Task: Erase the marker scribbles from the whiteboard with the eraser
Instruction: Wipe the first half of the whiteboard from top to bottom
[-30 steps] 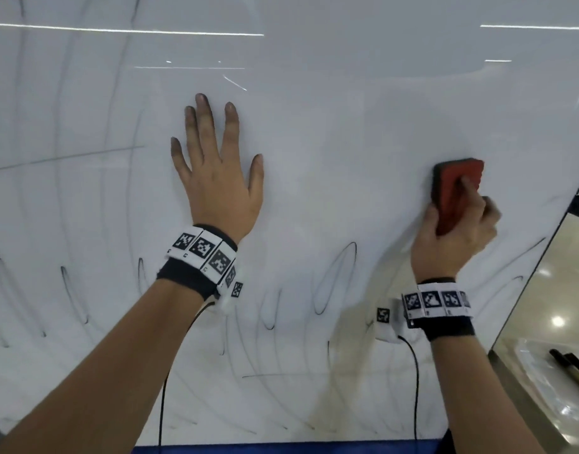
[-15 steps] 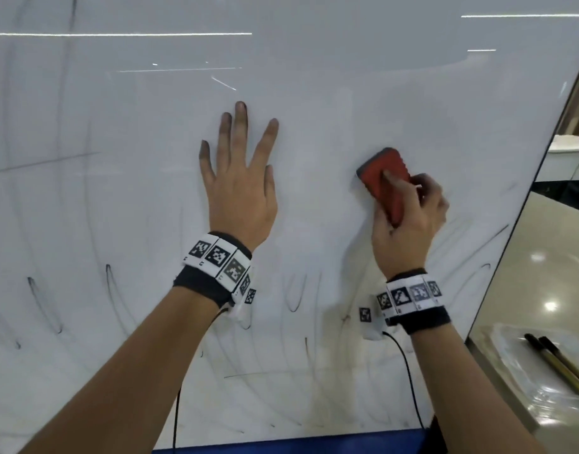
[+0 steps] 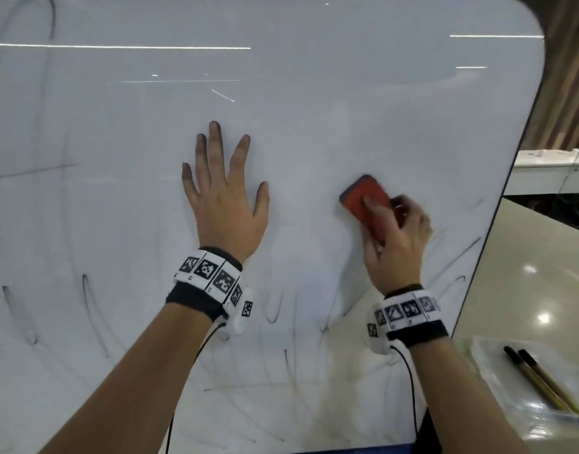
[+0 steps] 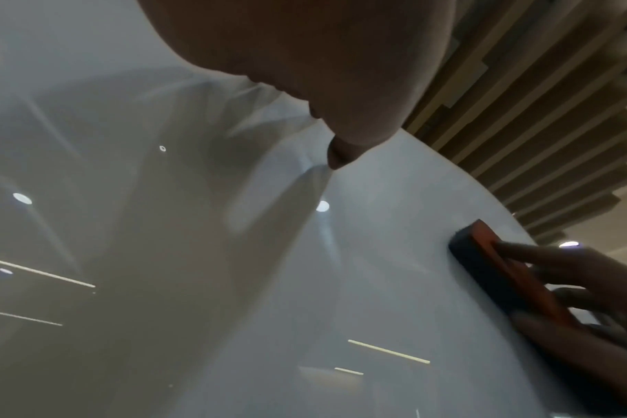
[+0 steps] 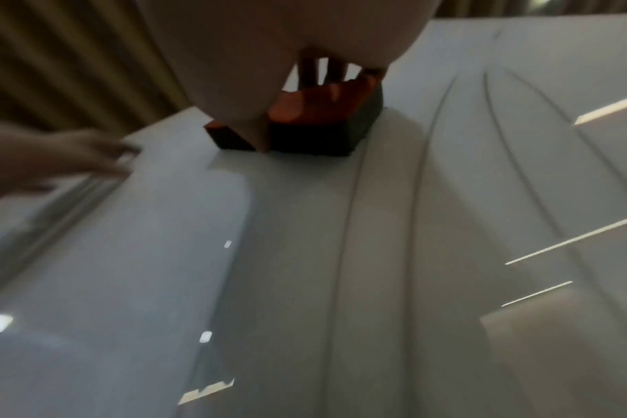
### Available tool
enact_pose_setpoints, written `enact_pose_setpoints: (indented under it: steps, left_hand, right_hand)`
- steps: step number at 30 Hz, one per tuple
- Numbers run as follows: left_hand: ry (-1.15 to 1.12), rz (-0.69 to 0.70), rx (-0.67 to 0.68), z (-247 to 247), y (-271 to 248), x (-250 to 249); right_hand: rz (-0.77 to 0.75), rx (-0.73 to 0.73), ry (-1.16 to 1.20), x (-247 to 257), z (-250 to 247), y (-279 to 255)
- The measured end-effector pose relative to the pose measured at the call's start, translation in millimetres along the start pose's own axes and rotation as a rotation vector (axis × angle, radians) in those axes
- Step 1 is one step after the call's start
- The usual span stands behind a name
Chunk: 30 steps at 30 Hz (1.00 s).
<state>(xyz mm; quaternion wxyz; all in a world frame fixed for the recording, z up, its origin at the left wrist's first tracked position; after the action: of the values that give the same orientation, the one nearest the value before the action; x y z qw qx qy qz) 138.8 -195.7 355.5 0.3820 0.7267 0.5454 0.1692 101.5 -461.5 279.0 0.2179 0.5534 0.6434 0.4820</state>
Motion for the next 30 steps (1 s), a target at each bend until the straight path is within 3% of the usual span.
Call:
enact_pose_setpoints:
  steps: [3,5,6,8,10,11,14,16,18,20,24,26,28,30]
  left_hand:
    - [-0.069,-0.030,-0.013,1,0,-17]
    - [-0.062,0.037,-0.022,5,-2,-39]
    - [-0.041,0.095,-0.024,10,-4,-52]
    - [-0.030,0.177,-0.017,23,-8,-73]
    - [-0.052,0.169,-0.005,35,-8,-77]
    - [-0.050,0.156,-0.004,39,-8,-75]
    - [0.002,0.166,-0.009,45,-9,-71]
    - [0.006,0.170,-0.008,48,-10,-72]
    - [0.003,0.156,-0.007,51,-12,-75]
    - [0.006,0.140,-0.007,54,-13,-76]
    - [0.017,0.141,-0.021,57,-14,-74]
    - [0.032,0.168,-0.034,56,-16,-70]
    - [0.055,0.191,-0.032,57,-17,-67]
    - [0.063,0.193,-0.019,58,-19,-66]
  right_hand:
    - [0.306,-0.244,0.161,-27,-34,38]
    - [0.434,-0.309,0.226,-17,-33,47]
    - [0.377,-0.284,0.184,-1,-28,51]
    - [0.112,-0.174,-0.015,26,-13,47]
    - [-0.014,-0.111,-0.160,9,-10,36]
    - [0.041,-0.132,-0.153,-17,-15,29]
    - [0.416,-0.282,0.054,-100,-38,-14]
    - [0.585,-0.328,0.160,-128,-45,-35]
    - [0.658,-0.366,0.230,-132,-49,-30]
    - [0.616,-0.358,0.239,-116,-54,-6]
    - [0.138,-0.093,0.018,-49,-51,45]
    - [0.018,-0.054,-0.055,-45,-49,43]
    - [0.096,-0.082,-0.031,-75,-44,10]
    - [0.326,-0.179,0.131,-114,-37,-45]
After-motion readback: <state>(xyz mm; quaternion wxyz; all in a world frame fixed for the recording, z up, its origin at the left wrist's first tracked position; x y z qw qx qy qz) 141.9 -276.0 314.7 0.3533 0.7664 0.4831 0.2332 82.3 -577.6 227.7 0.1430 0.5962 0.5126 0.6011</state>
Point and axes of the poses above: each hand's wrist, its own y-axis towards the middle knuckle, its own z-axis out of the palm, x = y × z, the point moved 6 cm from there along y, towards the middle knuckle, and after that the axes turned 14 degrees about x, right-handed, at the moved point
